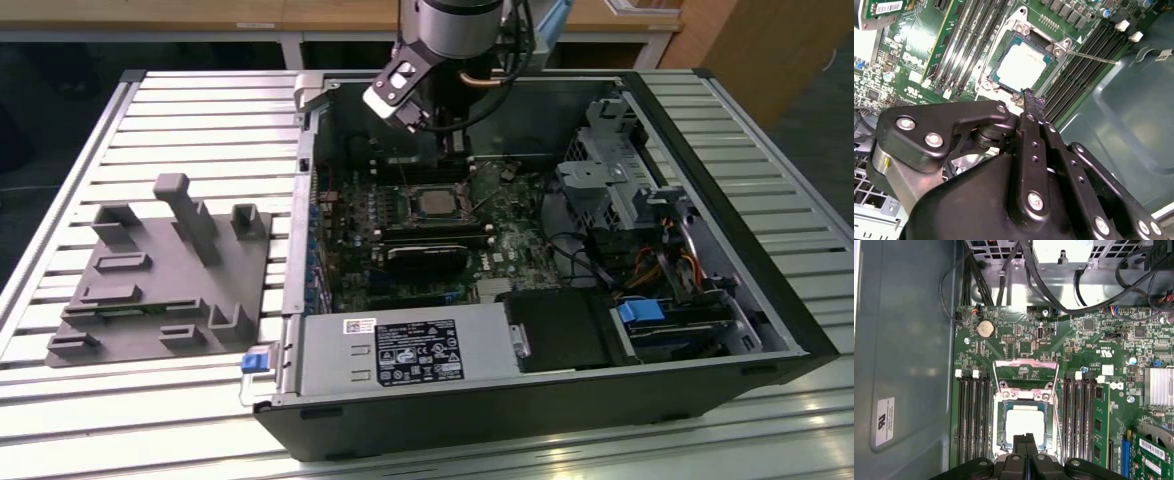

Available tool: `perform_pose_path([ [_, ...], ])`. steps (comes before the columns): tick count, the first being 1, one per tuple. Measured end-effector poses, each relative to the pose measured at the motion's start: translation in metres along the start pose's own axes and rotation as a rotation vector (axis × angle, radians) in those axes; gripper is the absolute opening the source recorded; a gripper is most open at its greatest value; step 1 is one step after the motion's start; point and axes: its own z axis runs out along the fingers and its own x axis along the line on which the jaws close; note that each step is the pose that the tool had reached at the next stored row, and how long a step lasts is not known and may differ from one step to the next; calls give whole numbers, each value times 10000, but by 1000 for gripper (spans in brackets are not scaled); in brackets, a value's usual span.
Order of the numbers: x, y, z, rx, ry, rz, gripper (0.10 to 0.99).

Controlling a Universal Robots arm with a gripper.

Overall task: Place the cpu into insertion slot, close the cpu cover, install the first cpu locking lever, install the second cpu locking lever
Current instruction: 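Close the cpu cover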

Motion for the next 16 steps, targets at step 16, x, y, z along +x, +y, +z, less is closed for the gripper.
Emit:
perform_pose_path([
  [16,-1,102,4,-1,1,0,106],
])
